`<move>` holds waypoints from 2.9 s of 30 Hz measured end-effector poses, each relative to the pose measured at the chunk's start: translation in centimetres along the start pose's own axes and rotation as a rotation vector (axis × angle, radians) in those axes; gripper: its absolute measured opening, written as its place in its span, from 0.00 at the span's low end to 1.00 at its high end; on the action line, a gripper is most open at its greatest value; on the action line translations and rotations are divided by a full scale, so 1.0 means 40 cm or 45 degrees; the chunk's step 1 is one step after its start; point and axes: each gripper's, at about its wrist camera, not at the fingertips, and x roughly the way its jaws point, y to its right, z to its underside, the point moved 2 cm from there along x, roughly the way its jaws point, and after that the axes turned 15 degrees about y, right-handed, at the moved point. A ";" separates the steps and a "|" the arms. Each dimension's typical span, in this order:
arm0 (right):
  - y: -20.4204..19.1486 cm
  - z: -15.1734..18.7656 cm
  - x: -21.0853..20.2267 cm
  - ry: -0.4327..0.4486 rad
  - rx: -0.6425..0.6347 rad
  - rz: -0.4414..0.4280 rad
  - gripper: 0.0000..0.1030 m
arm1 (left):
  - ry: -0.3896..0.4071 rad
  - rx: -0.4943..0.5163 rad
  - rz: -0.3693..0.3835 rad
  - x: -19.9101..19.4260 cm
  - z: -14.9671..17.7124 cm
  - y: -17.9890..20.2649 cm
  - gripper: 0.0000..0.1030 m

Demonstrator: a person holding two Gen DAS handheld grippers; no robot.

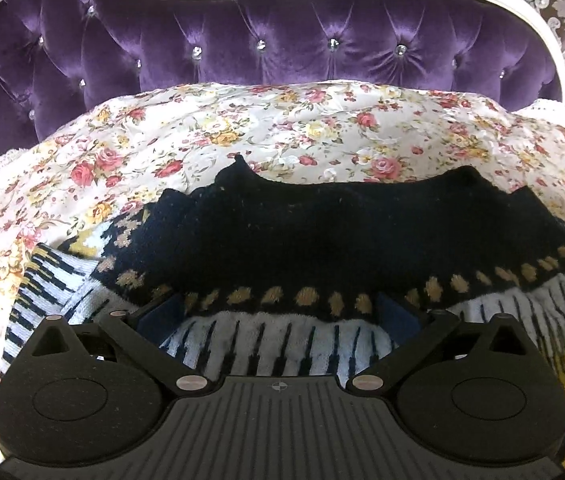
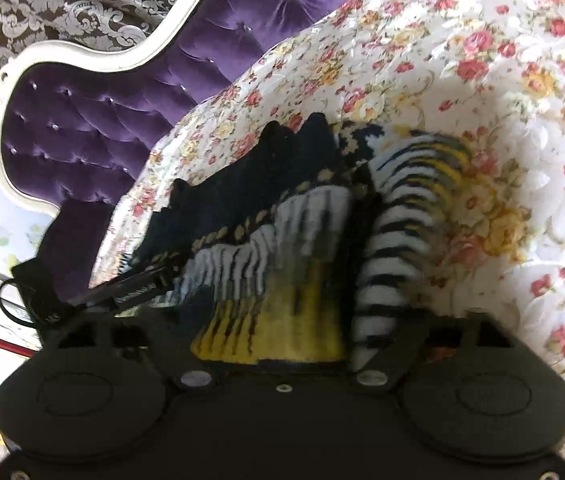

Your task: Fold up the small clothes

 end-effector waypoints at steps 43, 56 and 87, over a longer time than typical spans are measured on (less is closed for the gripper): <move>-0.015 0.019 0.008 0.073 -0.043 0.018 0.51 | -0.024 -0.155 -0.055 -0.193 0.143 -0.005 1.00; -0.029 0.019 -0.025 0.158 -0.057 0.032 0.39 | -0.001 -0.175 -0.015 -0.290 0.143 -0.089 0.97; -0.615 0.223 0.302 -0.043 -0.444 0.011 0.41 | 0.021 -0.342 0.078 -0.474 0.317 -0.289 0.97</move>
